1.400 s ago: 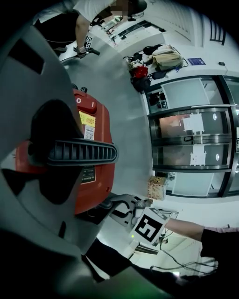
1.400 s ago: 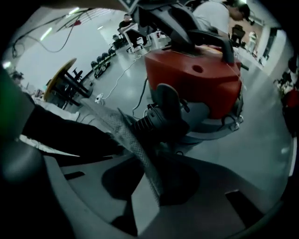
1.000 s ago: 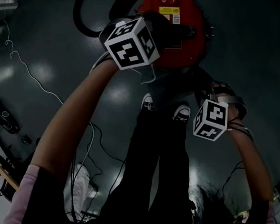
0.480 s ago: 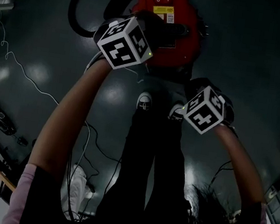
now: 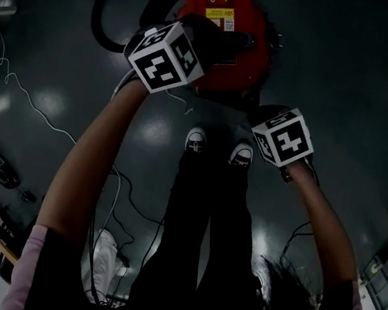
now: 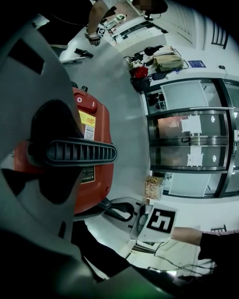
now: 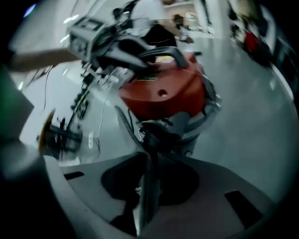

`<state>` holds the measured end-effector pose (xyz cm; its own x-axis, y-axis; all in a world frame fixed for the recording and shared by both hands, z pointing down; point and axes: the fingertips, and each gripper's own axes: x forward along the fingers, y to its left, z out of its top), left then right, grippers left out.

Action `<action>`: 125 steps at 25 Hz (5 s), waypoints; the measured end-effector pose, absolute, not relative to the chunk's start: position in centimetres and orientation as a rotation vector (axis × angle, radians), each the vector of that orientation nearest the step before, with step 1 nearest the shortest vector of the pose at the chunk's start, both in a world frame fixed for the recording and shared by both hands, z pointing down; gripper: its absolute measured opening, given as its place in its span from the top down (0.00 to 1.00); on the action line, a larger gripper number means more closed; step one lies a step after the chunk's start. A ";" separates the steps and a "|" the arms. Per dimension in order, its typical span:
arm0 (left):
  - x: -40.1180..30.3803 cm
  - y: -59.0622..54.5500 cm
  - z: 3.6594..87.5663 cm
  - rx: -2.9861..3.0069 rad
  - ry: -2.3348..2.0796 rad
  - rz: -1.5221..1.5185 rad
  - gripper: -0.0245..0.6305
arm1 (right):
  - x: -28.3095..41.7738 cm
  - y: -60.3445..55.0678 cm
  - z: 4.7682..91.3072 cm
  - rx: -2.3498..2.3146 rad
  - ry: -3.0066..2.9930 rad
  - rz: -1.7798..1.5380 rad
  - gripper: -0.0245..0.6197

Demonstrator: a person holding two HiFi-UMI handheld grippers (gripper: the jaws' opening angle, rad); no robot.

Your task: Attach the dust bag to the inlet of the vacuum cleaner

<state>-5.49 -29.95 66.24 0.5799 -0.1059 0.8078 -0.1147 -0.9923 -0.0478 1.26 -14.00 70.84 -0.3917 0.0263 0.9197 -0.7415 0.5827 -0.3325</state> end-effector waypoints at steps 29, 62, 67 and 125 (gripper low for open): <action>-5.5 -30.0 66.3 2.798 -0.188 1.399 0.75 | 2.5 -12.9 72.3 0.341 -1.732 0.139 0.86; -5.7 -29.9 66.0 2.747 -0.225 1.341 0.73 | 2.6 -13.0 71.8 0.294 -1.685 0.436 0.75; -6.5 -30.1 65.1 2.729 -0.300 1.294 0.71 | 2.8 -12.8 71.9 0.324 -1.698 0.461 0.75; -12.0 20.9 24.3 2.505 -0.980 0.648 0.95 | -3.2 19.6 25.7 1.113 -2.243 0.709 0.94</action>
